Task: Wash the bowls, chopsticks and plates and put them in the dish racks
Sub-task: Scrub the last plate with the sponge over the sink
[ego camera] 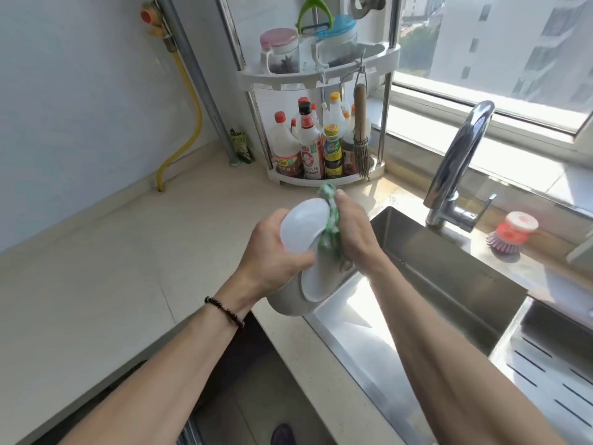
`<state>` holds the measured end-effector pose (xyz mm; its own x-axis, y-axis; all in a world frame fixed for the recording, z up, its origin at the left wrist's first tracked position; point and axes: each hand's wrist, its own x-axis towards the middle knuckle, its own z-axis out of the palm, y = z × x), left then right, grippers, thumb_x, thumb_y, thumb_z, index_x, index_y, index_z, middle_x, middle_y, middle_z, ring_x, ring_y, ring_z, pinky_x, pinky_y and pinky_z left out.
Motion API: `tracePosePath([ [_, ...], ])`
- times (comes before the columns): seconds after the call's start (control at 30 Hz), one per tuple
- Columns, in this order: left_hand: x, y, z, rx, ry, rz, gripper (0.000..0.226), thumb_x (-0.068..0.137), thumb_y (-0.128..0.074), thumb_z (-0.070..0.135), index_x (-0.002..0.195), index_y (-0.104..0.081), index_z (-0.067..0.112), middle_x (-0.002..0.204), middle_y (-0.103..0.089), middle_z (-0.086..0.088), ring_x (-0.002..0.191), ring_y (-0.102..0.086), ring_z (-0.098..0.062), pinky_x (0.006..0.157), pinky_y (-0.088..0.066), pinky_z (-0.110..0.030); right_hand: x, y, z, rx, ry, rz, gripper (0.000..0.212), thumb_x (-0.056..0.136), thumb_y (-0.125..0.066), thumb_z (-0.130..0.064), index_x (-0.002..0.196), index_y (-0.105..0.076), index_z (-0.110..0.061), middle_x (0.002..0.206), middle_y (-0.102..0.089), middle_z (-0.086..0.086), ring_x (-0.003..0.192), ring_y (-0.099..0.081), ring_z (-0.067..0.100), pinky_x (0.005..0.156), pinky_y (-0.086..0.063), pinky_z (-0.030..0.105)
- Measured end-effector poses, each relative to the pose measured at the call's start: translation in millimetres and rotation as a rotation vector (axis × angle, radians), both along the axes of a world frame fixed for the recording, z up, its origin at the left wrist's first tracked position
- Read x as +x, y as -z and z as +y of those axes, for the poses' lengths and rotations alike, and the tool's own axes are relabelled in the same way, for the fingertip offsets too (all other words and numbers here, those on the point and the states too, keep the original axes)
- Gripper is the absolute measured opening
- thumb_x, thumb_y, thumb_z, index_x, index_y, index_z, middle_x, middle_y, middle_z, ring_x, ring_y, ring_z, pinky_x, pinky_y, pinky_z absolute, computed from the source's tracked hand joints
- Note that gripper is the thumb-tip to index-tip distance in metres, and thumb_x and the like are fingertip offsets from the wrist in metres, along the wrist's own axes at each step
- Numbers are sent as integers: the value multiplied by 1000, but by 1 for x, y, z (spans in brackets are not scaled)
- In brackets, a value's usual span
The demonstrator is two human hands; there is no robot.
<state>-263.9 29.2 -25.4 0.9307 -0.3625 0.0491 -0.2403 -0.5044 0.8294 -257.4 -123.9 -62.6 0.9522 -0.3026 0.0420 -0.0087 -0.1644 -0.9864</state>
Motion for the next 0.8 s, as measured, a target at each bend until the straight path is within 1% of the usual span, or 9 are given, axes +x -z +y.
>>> tracePosePath([
  [0.1,-2,-2,0,-9,-9,1,47,65,-86,4,95,-58,25,93,-66,-1,80,-65,-16,59,-49,-18,-5,-5,19,-131,-11,-118,47,101,-32,-41,122,-65,-15,128,-59,-3,129,-48,19,109,-35,36],
  [0.23,-5,-11,8,-97,-54,50,45,65,-83,0,96,-60,21,95,-68,-2,83,-66,-15,61,-51,-18,-8,-1,12,98,4,20,63,98,-21,-54,124,-60,-13,122,-64,12,115,-58,30,105,-44,53],
  [0.27,-6,-13,9,-175,-105,103,46,62,-84,1,97,-61,19,97,-70,-4,86,-68,-16,65,-56,-22,-8,2,11,102,17,77,68,97,-17,-57,135,-55,-16,133,-59,15,123,-55,31,110,-40,53],
  [0.37,-5,-12,16,-409,-271,266,52,52,-77,5,103,-65,9,103,-73,-15,94,-71,-31,79,-61,-44,-17,2,28,-322,-104,-4,59,103,-11,-51,160,-11,-34,168,-4,-4,154,-7,15,124,-6,37],
  [0.43,-2,-16,21,-472,-304,330,56,52,-76,1,107,-65,3,105,-72,-20,96,-71,-36,81,-61,-49,-22,8,35,-485,-214,-102,56,100,-7,-52,155,3,-43,162,18,-15,152,15,9,122,5,38],
  [0.5,-3,-19,25,-449,-315,338,53,58,-78,-5,109,-64,0,105,-72,-22,96,-71,-38,80,-61,-49,-20,12,31,-455,-258,-68,55,94,3,-61,148,10,-50,157,27,-19,150,23,8,124,9,45],
  [0.57,-5,-19,28,-431,-363,326,42,67,-75,-14,106,-64,0,104,-71,-21,94,-71,-38,76,-61,-46,-23,12,34,-410,-263,14,64,84,10,-71,145,14,-52,155,30,-18,148,26,10,124,8,51],
  [0.7,-8,-20,38,-464,-413,345,34,71,-68,-20,96,-65,2,90,-71,-15,79,-70,-28,66,-60,-35,-42,9,60,-476,-406,-68,84,74,19,-84,149,12,-47,154,28,-24,145,28,1,121,14,35],
  [0.8,-15,-22,48,-454,-441,330,36,72,-69,-18,100,-64,4,93,-71,-14,78,-71,-25,63,-60,-33,-39,8,65,-431,-330,3,89,67,21,-89,146,13,-48,153,28,-21,147,25,6,124,9,46],
])
